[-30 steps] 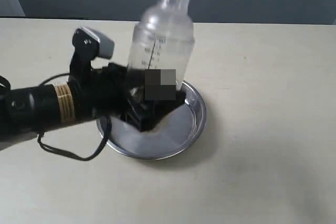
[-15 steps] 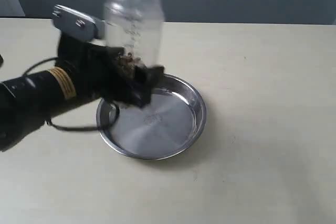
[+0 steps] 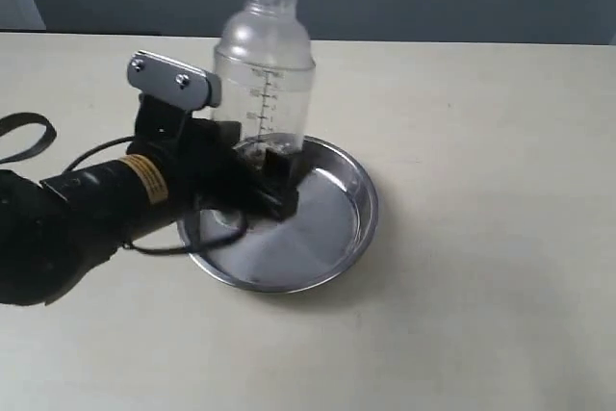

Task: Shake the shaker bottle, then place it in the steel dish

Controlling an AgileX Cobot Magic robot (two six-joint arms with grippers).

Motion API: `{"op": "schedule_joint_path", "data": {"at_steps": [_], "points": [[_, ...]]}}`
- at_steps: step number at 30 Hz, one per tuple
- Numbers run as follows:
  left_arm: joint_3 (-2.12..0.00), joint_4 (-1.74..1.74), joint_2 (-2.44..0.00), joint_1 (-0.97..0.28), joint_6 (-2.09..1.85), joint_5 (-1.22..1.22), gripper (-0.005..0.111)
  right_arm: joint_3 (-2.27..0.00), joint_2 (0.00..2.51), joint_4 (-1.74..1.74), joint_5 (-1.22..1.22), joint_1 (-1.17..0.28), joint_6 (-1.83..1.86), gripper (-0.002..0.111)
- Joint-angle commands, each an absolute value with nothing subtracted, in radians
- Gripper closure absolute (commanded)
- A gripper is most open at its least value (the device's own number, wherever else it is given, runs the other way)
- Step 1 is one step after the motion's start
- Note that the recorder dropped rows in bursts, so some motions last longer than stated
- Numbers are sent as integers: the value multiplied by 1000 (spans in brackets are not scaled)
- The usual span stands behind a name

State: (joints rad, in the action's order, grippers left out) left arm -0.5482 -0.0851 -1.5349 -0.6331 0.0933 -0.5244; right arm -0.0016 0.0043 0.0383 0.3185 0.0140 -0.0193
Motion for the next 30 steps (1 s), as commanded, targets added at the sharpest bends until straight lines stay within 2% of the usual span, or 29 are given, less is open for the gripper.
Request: {"op": "schedule_joint_path", "data": {"at_steps": [1, 2, 3, 4, 6, 7, 10, 11, 17, 21, 26, 30], "points": [[-550, -51, -1515, -666, 53, -611, 106, 0, 0, 36, 307, 10, -20, 109], [-550, -281, -1527, -655, 41, -643, 106, 0, 0, 36, 307, 10, -20, 109], [-550, -369, -1532, -652, 48, -656, 106, 0, 0, 36, 307, 10, -20, 109], [-550, -277, -1526, -658, 48, -636, 106, 0, 0, 36, 307, 10, -20, 109], [-550, 159, -1503, -673, 51, -589, 106, 0, 0, 36, 307, 10, -20, 109], [-548, 193, -1501, -673, 74, -592, 106, 0, 0, 36, 307, 10, -20, 109], [-547, -302, -1524, -632, 34, -618, 106, 0, 0, 36, 307, 10, -20, 109], [-547, -339, -1526, -628, 21, -617, 106, 0, 0, 36, 307, 10, -20, 109], [-581, 80, -1441, -629, 121, -666, 106, 0, 0, 36, 307, 10, -20, 109], [-587, 62, -1390, -631, 135, -597, 106, 0, 0, 36, 307, 10, -20, 109], [-495, 60, -1566, -631, 163, -572, 106, 0, 0, 36, 307, 10, -20, 109], [-527, 72, -1446, -631, 163, -631, 106, 0, 0, 36, 307, 10, -20, 109]]}}
